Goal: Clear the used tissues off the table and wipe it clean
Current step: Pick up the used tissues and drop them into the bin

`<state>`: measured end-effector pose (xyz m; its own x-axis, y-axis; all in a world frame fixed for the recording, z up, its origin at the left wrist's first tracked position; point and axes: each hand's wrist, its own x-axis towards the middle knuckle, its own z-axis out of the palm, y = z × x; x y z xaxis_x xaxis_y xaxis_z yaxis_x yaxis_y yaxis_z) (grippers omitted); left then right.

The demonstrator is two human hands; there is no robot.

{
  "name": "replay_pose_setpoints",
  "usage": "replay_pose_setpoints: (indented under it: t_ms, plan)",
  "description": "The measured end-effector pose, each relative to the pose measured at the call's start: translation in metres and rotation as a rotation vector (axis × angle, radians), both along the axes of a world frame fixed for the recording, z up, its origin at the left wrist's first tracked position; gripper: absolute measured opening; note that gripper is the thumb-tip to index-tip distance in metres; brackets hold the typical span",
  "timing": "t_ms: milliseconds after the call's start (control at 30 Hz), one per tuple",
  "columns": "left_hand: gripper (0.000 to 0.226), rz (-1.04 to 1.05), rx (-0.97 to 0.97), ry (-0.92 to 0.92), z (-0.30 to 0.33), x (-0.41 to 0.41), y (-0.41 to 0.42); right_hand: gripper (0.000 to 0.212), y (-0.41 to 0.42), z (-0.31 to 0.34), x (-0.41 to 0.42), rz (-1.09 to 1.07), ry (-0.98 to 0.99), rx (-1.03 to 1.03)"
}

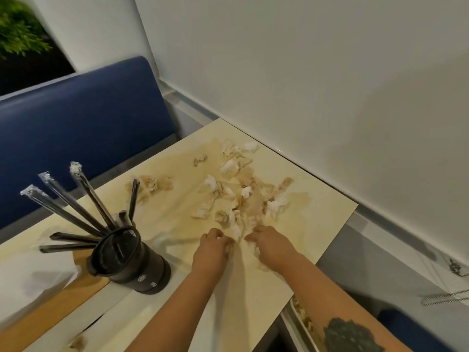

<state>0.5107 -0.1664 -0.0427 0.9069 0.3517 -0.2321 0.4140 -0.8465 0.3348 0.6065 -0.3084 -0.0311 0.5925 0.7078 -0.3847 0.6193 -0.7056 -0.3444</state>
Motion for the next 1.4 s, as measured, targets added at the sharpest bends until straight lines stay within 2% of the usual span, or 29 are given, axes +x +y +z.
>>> replay_pose_setpoints:
  t_ms: [100, 233, 367, 533, 700, 833, 1133, 1400]
  plan:
    - [0.041, -0.027, 0.0, -0.025, -0.004, 0.005, 0.003, 0.045, 0.0, -0.011, -0.002, -0.018, -0.036, 0.046]
    - [0.055, -0.099, 0.031, -0.077, -0.004, 0.015, 0.002, 0.027, -0.001, -0.019, -0.004, -0.105, -0.032, 0.127]
    - [0.053, -0.18, 0.041, -0.07, 0.001, 0.029, -0.001, 0.031, -0.001, -0.019, -0.002, -0.191, -0.035, 0.187]
    - [0.052, -0.254, 0.078, 0.045, -0.004, 0.045, 0.005, 0.036, 0.0, -0.014, 0.001, -0.323, -0.008, 0.244]
    - [0.032, -0.263, 0.018, 0.035, -0.008, 0.052, 0.011, 0.031, -0.002, -0.005, 0.003, -0.471, 0.045, 0.358]
    - [0.023, -0.27, -0.023, -0.029, -0.004, 0.052, 0.011, 0.029, -0.009, 0.007, 0.007, -0.606, 0.116, 0.478]
    - [0.015, -0.28, -0.17, -0.289, 0.025, 0.059, -0.018, 0.03, -0.046, 0.034, 0.014, -0.786, 0.138, 0.653]
    - [0.022, -0.435, -0.287, -0.282, 0.041, 0.07, -0.092, 0.036, -0.114, 0.043, 0.005, -0.937, 0.123, 0.678]
